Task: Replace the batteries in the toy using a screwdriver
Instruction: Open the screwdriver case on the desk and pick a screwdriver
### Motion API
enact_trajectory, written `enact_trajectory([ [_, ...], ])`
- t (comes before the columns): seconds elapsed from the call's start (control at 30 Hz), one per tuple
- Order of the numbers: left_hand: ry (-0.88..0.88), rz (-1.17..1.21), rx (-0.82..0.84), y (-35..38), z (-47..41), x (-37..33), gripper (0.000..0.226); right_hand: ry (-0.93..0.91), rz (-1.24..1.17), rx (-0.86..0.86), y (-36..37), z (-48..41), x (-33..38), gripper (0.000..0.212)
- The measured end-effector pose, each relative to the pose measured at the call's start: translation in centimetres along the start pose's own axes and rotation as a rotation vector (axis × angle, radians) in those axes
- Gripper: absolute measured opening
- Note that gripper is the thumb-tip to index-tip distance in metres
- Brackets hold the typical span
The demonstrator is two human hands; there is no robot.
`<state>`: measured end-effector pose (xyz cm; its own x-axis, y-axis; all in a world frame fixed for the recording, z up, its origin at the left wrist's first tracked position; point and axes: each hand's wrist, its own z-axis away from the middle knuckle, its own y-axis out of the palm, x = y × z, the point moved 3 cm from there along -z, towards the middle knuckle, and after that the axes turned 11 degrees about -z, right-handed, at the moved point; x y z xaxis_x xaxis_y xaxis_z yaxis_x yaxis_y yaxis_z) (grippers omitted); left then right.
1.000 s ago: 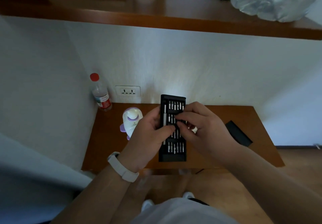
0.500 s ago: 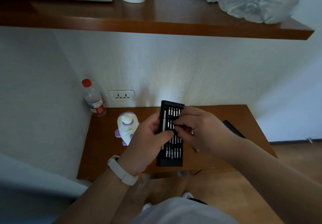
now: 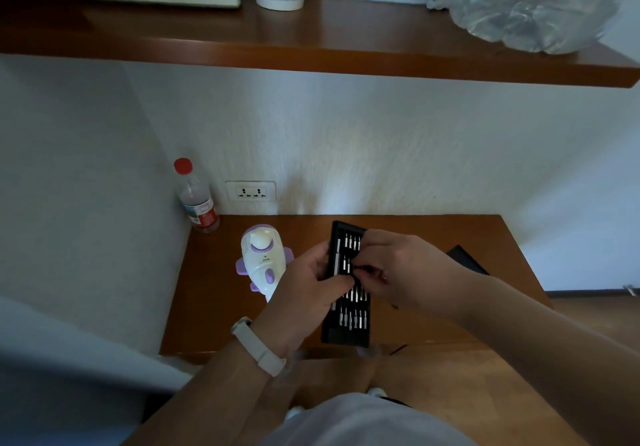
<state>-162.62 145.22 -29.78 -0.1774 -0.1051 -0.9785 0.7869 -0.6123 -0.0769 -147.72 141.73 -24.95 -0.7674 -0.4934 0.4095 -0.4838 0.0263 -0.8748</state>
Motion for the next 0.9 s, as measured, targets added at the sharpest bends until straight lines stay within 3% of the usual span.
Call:
enact_trajectory([
  [0.37, -0.04, 0.009, -0.015, 0.5, -0.1, 0.4, 0.043, -0.079, 0.075, 0.049, 0.7, 0.3, -0.8, 0.03],
  [0.9, -0.044, 0.107, -0.022, 0.4, -0.8, -1.0, 0.037, -0.038, -0.055, -0.226, 0.1, 0.4, -1.2, 0.018],
])
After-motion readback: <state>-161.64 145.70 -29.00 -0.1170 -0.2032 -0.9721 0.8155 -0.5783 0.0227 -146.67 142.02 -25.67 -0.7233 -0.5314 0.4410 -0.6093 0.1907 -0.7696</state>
